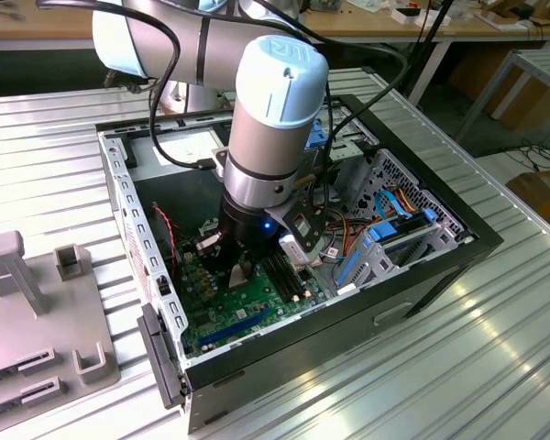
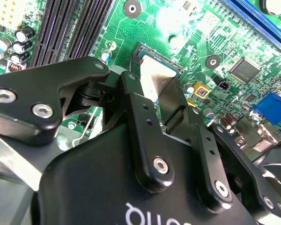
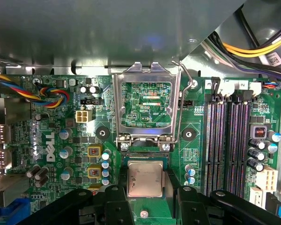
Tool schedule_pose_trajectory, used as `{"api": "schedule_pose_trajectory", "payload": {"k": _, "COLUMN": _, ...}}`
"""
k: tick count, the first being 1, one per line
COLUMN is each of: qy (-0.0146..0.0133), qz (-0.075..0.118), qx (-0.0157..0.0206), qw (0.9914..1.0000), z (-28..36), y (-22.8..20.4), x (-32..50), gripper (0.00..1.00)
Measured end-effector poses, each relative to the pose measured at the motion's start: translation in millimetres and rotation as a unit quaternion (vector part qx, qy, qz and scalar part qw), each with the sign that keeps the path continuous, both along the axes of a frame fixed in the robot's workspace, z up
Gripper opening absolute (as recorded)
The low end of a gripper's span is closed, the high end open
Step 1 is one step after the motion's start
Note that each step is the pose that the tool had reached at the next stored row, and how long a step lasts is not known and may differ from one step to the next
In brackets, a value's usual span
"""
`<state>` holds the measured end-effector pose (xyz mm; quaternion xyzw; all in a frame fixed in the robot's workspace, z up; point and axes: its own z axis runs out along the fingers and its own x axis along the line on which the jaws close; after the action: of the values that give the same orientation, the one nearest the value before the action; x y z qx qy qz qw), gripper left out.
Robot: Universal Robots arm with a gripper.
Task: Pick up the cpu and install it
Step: 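Pick up the cpu and move it towards the insertion slot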
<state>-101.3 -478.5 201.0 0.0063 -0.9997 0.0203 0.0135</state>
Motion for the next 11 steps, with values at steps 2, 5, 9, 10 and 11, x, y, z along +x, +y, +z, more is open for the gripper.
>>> {"api": "schedule_pose_trajectory", "payload": {"k": 2, "qy": 0.0, "qz": 0.0, "qx": 0.0, "qw": 1.0, "z": -0.1, "y": 0.0, "x": 0.0, "gripper": 0.42}}
{"api": "schedule_pose_trajectory", "payload": {"k": 5, "qy": 0.0, "qz": 0.0, "qx": 0.0, "qw": 1.0, "z": -0.4, "y": 0.0, "x": 0.0, "gripper": 0.42}}
{"api": "schedule_pose_trajectory", "payload": {"k": 9, "qy": 0.0, "qz": 0.0, "qx": 0.0001, "qw": 1.0, "z": -0.5, "y": 0.0, "x": 0.0, "gripper": 0.42}}
{"api": "schedule_pose_trajectory", "payload": {"k": 10, "qy": -0.0001, "qz": 0.0, "qx": 0.0002, "qw": 1.0, "z": -0.4, "y": 0.0, "x": 0.0, "gripper": 0.42}}
{"api": "schedule_pose_trajectory", "payload": {"k": 11, "qy": -0.0001, "qz": 0.0, "qx": 0.0002, "qw": 1.0, "z": -0.4, "y": 0.1, "x": 0.0, "gripper": 0.42}}
